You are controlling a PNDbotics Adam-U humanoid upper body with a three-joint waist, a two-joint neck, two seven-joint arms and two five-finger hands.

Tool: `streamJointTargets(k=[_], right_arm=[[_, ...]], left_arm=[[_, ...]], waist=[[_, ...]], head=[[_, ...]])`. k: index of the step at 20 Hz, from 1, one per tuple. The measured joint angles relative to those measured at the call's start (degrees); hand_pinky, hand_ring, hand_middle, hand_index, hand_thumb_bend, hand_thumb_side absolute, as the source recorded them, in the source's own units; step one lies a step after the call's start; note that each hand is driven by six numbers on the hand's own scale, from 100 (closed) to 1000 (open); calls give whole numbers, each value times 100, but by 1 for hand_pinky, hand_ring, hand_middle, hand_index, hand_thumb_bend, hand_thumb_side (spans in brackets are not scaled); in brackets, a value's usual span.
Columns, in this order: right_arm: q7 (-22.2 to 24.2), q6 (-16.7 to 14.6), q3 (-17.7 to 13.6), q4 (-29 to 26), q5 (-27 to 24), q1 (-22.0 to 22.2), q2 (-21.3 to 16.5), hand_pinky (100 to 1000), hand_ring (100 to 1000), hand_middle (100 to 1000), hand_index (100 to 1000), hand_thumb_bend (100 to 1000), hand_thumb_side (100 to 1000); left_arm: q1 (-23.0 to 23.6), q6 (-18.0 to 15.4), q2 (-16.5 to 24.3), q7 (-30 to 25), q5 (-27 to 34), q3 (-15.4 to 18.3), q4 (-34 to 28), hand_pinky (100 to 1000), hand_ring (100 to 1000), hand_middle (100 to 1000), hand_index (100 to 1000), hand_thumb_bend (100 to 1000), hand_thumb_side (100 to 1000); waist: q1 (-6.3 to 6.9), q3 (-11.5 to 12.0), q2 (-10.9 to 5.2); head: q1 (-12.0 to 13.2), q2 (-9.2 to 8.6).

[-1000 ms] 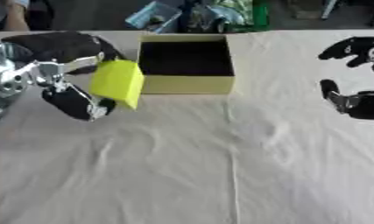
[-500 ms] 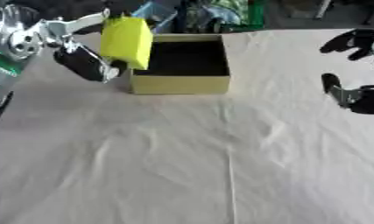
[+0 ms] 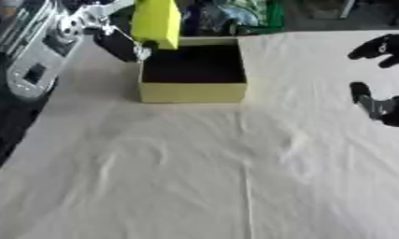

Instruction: Pick up objects on the table and place them in the box.

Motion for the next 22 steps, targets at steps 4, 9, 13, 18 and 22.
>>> streamJointTargets(k=[4, 9, 13, 18, 22], right_arm=[[2, -25, 23, 0, -29, -65, 18, 799, 872, 833, 850, 100, 310], [-1, -29, 24, 0, -35, -94, 41, 798, 872, 832, 851, 100, 309], [-7, -28, 24, 0, -35, -108, 41, 798, 871, 831, 852, 100, 309], [-13, -22, 24, 0, -37, -109, 41, 797, 871, 830, 852, 100, 308], [-20, -15, 24, 0, -37, -109, 41, 797, 870, 830, 851, 100, 308]], left_arm=[[-109, -233, -241, 341, -208, 152, 621, 672, 643, 550, 781, 100, 191], [-183, -442, -444, 633, -391, 303, 1201, 676, 664, 575, 800, 100, 195], [-192, -569, -509, 687, -510, 357, 1519, 723, 741, 661, 855, 100, 187], [-194, -702, -542, 641, -823, 370, 1656, 848, 876, 835, 997, 354, 154], [-195, -731, -542, 694, -1513, 373, 1694, 903, 931, 886, 1000, 473, 257]], waist=[[1, -73, 74], [31, -123, 176], [38, -156, 219], [78, -188, 238], [78, -212, 238]], head=[[69, -99], [117, -198], [139, -245], [140, -247], [140, -247]])
